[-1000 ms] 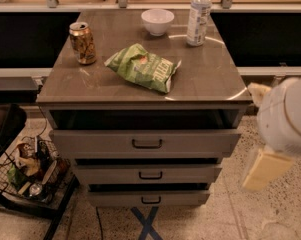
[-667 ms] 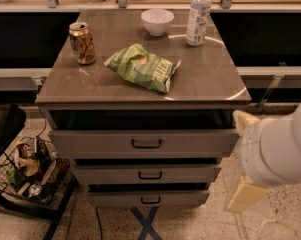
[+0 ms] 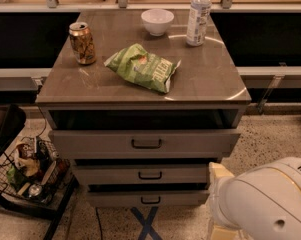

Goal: Open middle drawer

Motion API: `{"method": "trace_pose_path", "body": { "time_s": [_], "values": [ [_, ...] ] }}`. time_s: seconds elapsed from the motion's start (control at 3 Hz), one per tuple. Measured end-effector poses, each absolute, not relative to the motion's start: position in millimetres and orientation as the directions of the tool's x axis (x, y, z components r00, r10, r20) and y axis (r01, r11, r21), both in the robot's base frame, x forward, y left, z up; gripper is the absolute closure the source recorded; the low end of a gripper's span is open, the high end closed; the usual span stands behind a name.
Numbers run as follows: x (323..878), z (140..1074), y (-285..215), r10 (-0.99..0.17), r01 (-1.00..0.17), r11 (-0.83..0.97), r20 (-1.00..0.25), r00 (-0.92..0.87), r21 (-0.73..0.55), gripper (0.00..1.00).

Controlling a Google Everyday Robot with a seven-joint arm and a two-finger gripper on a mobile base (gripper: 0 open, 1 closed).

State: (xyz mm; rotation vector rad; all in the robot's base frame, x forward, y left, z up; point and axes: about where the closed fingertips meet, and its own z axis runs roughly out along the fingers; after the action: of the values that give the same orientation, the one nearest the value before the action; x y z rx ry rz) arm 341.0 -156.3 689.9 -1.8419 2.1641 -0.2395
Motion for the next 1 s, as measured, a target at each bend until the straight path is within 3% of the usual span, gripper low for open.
{"method": "trace_pose_path", "body": {
  "time_s": [0.67,1.0],
  "values": [
    [352.4,666.2,-143.2,-0.987,-0.934,0.14,-0.123,-0.105,-0.329,0.0],
    [363.8,593.0,-97.2,-0.992,-0.954,0.006,-0.121,0.031,-0.3,0.0]
  ]
}}
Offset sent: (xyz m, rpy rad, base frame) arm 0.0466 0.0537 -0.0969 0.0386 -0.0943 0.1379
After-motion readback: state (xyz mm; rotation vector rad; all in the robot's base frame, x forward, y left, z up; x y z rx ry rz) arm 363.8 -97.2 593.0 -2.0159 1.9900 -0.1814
